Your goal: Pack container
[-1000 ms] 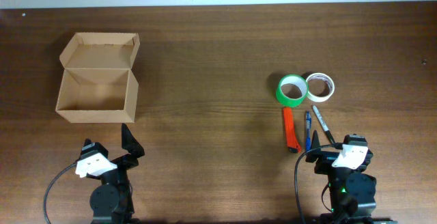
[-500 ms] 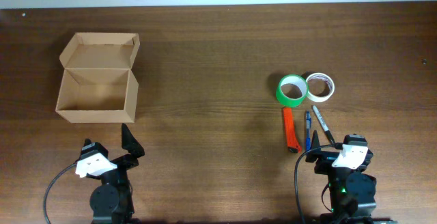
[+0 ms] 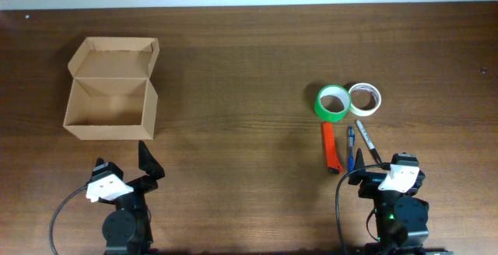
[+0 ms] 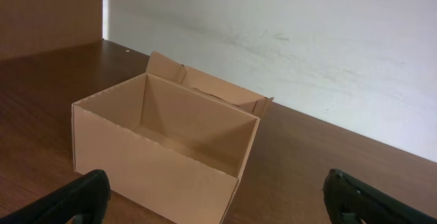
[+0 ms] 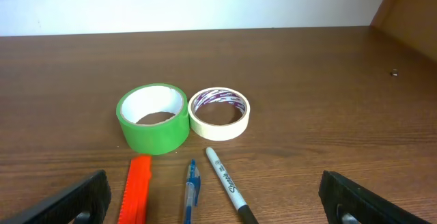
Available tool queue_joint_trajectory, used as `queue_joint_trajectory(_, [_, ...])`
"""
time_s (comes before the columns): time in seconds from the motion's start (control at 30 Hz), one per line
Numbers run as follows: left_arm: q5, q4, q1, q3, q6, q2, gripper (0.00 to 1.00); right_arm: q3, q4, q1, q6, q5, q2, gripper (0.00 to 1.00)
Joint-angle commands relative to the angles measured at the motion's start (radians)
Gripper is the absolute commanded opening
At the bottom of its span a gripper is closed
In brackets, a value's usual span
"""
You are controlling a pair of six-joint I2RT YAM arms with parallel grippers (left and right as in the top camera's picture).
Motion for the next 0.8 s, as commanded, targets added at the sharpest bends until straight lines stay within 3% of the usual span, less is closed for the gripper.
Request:
queue_joint_trajectory(0.0, [-0.003, -0.004, -0.001, -0.003, 0.001, -0.011, 1.00, -0.007, 0.001, -0.008, 0.008, -0.003, -0.010, 0.99])
queue_joint_trajectory(0.77, [0.002, -0.004, -0.001, -0.003, 0.000, -0.011, 1.00, -0.007, 0.001, -0.008, 0.008, -0.002, -0.010, 0.99])
